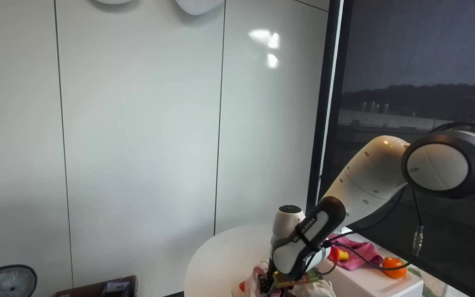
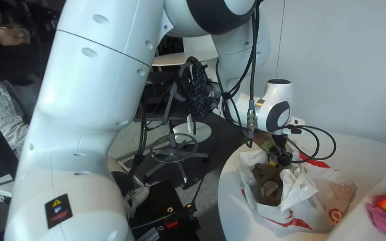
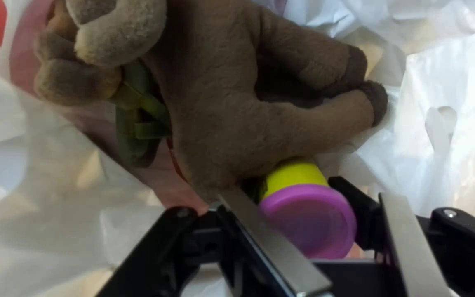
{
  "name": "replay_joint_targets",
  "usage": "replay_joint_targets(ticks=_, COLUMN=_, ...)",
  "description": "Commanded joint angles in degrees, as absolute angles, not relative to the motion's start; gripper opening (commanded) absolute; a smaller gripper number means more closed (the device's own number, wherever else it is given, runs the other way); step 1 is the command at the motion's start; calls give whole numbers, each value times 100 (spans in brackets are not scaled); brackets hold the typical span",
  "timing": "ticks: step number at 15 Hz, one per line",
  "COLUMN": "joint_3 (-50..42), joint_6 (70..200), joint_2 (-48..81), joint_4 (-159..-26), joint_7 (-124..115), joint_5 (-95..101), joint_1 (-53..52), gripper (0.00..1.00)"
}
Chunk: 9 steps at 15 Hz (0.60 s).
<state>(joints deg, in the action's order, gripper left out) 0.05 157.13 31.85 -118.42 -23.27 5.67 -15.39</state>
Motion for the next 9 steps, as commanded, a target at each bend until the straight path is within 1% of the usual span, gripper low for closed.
replay_joint_targets(ticks=1, joint_3=-405, joint_6=16174, joint_2=3428, joint_4=-11499, joint_7=-2492, joint_5=672, joint_1=-1880, gripper=23)
replay_joint_targets(ticks=2, joint_3=-529, joint_6=16273, joint_2=3464, joint_4=-11466, joint_7=-2540, joint_5=688, joint_1=-1968, gripper=23)
replay_joint_targets(ticks=3, joint_3=-612, joint_6=16311, joint_2=3488, joint_4=-11451, joint_7=-2542, joint_5=665, joint_1=-2000, gripper=54)
replay_joint_targets(ticks=4, joint_3=-727, joint_6=16331, joint_2=3485, joint_4=-11463, joint_7=-2566, joint_5=683, joint_1=-2065, gripper=75)
replay_joint_targets(ticks=5, joint_3=-796, joint_6=16365, joint_2=3449, joint_4=-11515, joint_7=-2569, joint_5=671, joint_1=-2084, gripper=78)
replay_joint_targets(ticks=6, joint_3=-914, joint_6=16463, joint_2=3388, joint_4=-11586, joint_7=-2617, joint_5=696, joint_1=-2145, gripper=78)
replay_joint_targets(ticks=9, joint_3=-1007, joint_6=16369, joint_2=2955, joint_4=-11853, joint_7=-2595, joint_5=563, joint_1=-2082, gripper=97)
